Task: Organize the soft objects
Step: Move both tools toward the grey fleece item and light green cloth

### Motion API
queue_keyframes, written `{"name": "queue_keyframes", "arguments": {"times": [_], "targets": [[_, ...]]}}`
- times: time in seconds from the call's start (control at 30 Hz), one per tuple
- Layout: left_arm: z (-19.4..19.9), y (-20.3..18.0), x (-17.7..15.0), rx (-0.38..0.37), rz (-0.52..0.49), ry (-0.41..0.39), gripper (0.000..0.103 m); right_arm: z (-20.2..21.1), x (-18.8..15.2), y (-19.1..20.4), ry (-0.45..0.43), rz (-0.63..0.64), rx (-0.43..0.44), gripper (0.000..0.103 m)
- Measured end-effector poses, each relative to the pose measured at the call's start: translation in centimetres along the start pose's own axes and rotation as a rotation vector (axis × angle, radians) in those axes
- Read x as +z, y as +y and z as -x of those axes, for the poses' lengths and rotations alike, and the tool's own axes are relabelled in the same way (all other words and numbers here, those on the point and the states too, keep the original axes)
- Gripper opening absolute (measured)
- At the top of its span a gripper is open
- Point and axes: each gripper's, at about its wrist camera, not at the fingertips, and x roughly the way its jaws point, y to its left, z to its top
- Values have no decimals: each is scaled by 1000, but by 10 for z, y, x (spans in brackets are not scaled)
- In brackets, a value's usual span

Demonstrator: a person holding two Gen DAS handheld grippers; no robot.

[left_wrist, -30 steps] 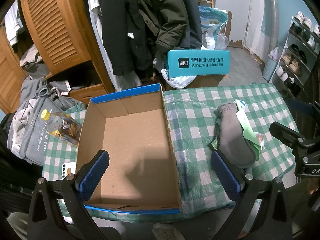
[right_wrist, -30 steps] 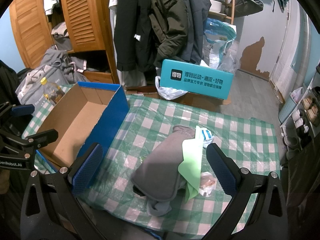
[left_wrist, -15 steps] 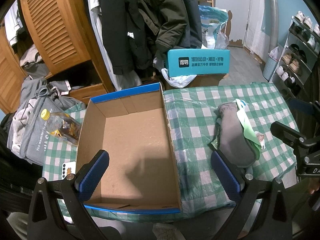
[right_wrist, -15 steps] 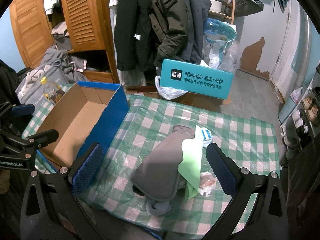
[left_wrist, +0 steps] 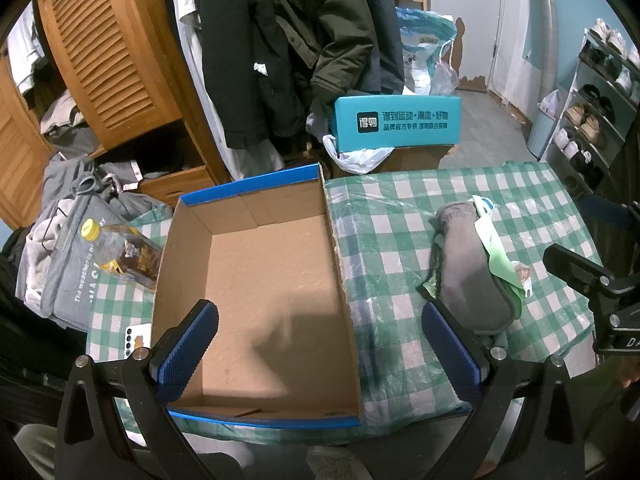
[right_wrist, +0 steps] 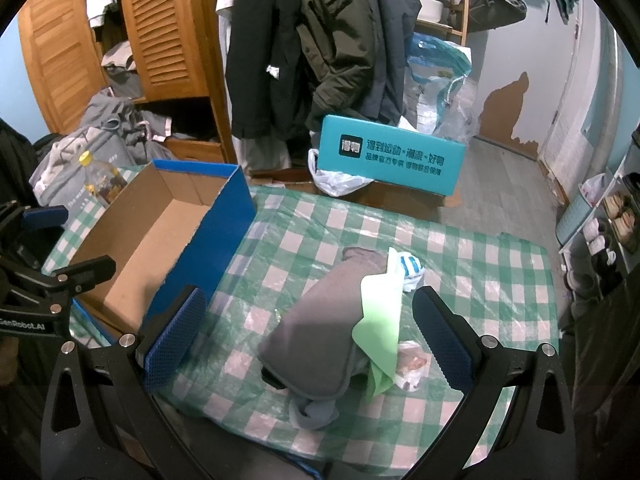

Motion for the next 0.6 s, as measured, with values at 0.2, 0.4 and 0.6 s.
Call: {"name": "queue_keyframes", "arguments": {"times": [0.2,0.4,0.6], "targets": [[-8,-4,-5,-7,-8,18,103,-4,-4,-13,11,-18,-13,101],[-13,-14,-1,-38,3,48,103,-7,-11,-30,30,-39,-32,101],[-22,-21,5,-66,12,81,103,-9,-15,-44,50,-50,-54,102]]}}
